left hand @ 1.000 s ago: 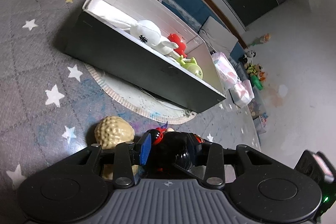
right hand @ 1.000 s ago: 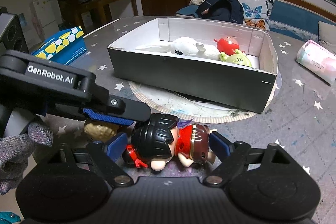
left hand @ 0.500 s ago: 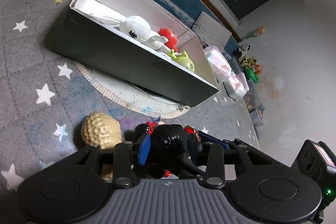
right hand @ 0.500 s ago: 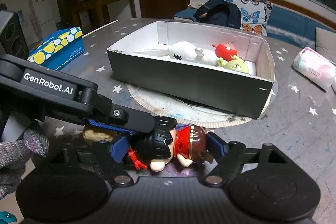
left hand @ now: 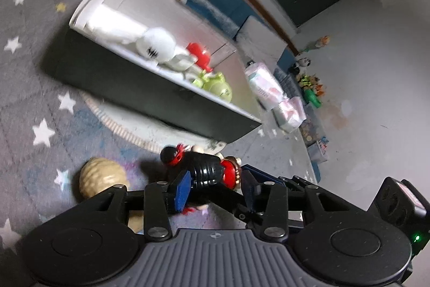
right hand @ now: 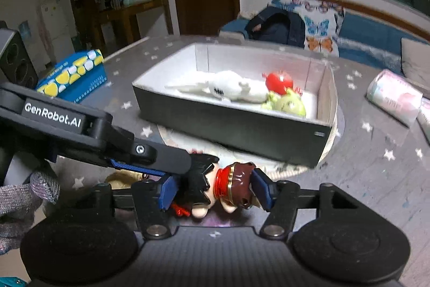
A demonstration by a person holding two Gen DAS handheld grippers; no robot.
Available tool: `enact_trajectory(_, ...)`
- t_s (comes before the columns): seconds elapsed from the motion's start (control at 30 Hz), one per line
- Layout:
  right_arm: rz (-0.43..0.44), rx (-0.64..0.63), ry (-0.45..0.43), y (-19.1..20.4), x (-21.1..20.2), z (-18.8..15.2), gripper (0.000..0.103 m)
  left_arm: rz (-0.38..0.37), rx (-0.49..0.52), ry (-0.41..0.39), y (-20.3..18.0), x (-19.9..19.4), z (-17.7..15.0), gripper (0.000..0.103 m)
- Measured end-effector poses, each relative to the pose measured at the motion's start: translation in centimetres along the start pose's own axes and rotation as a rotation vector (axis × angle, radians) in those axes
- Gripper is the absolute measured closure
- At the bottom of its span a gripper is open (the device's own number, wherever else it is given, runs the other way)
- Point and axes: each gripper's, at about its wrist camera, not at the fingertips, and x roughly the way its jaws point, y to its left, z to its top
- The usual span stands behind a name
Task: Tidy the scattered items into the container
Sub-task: 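Adjust the grip on the doll with both grippers, turning it upright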
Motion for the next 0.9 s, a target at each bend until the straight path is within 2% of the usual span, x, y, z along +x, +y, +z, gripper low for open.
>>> enact_trajectory(0.2,0.002,-0.002,-0.018,-0.1,0.3,-0.7,0.043,-0.006,0.005,-0.003,0.2,0.3,-0.1,0.060)
enact_trajectory(0.23,0.007,0.006,-0.018,-0.2,0.3,-0.6,0.041,0.000,-0.001,-0.004,0.3,0.3,0.0,0.060)
enact_trajectory(0.3,0.022,0.024,-0.012,-0.5,0.4,-0.6,0.028,0.006,-0.014,-0.003,0.6,0.3,0.0,0.060)
enact_trajectory(0.5,0.021,0.050,0.006,-0.8,1.3,-1.2,0.019,0.011,-0.035,-0.012,1.3,0.3,0.1,0.060)
enact_trajectory(0.77,0.034,0.107,0.013,-1.2,3.0,-1.2,0.016,0.011,-0.080,-0.027,1.9,0.7,0.4,0.061)
enact_trajectory(0.9,0.031,0.090,0.004,-1.0,3.0,-0.8,0.016,0.020,-0.089,-0.029,1.9,1.1,0.7,0.061)
